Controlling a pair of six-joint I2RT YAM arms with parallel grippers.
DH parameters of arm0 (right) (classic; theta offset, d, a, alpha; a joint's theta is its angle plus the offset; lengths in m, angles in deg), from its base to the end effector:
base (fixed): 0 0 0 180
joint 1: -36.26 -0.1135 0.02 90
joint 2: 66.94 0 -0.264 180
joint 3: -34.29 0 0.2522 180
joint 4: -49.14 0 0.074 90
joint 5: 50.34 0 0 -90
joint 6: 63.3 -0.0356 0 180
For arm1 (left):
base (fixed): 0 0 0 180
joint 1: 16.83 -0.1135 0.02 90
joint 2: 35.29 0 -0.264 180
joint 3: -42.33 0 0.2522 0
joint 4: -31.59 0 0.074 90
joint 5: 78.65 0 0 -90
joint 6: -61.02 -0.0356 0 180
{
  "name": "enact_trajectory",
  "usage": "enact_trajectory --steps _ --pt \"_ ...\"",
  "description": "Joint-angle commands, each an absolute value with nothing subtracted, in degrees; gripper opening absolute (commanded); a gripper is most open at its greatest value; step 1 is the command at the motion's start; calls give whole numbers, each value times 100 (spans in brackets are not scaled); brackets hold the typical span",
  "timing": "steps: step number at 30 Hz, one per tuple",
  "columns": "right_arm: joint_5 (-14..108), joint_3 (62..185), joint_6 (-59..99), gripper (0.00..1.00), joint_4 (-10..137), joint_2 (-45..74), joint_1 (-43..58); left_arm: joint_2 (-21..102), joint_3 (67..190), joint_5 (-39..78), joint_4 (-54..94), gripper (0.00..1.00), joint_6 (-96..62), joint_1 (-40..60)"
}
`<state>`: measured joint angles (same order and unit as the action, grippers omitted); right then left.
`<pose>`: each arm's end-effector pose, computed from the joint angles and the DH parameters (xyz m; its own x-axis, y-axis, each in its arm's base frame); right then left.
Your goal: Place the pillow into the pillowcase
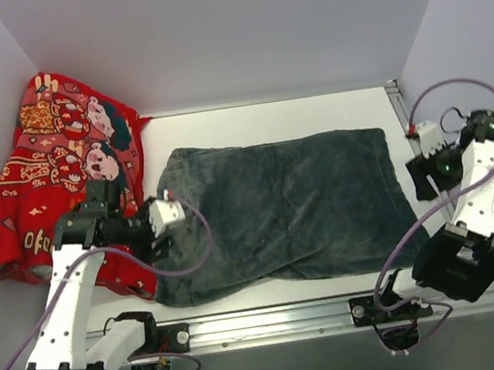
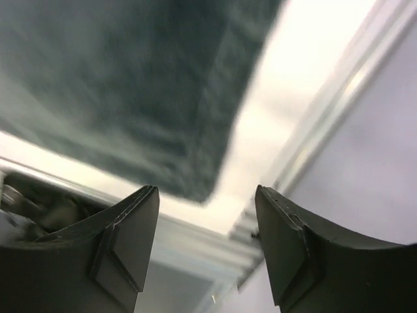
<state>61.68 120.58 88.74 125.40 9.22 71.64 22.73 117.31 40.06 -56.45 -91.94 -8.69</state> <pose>0.2103 -0.1329 0.3163 -0.7144 -0.4970 -0.4926 -0.4649 0.8632 -0.1967 0.1515 -0.0390 0.3115 -0.1778 0.8146 -0.5522 0.9606 0.2654 0.0822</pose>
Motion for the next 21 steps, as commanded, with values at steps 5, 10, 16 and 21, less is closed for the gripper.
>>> enact_trajectory --steps 5,10,16,21 --pt "7849 12908 5678 56 12699 1927 5298 4203 12491 4774 -3351 54 -5388 -804" --pt "8080 13023 4885 54 12145 2269 4137 4855 12106 5362 -1948 57 -3879 -831" --pt "7386 12435 4612 49 11644 2796 3433 5049 11719 6152 -225 61 -2383 -971" --pt "7183 12223 4392 45 11415 3359 3433 5022 11568 6347 675 62 -1739 -805"
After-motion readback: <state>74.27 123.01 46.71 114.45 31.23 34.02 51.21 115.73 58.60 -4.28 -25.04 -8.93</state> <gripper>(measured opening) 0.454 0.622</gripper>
